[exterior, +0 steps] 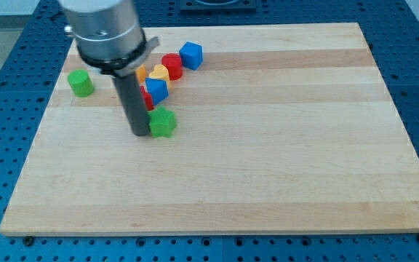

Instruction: Slide the green circle a bit left

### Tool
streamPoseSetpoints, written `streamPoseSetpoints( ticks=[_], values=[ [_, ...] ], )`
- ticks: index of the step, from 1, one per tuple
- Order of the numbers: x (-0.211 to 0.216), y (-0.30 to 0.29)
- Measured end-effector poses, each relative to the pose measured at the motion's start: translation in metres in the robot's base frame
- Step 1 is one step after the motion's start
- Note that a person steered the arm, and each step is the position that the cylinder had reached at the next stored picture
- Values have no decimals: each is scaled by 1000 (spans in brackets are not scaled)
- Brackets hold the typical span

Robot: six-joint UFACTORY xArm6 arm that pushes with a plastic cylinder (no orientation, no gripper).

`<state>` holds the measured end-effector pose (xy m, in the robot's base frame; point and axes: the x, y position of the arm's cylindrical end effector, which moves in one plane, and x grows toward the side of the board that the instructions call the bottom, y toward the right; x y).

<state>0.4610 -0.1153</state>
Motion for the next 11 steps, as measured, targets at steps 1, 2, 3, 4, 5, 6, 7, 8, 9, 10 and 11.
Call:
streamPoseSetpoints(
  ticks=[1, 2, 3, 4, 5, 6, 7, 8, 9, 10, 11],
  values=[
    [1, 21],
    [22, -29],
    [22, -110],
    [-20, -180],
    [-28, -189],
    [-55, -189],
    [-110, -190],
    [-153, -190],
    [-162, -158],
    [-150, -121],
    [-118, -112]
  ],
)
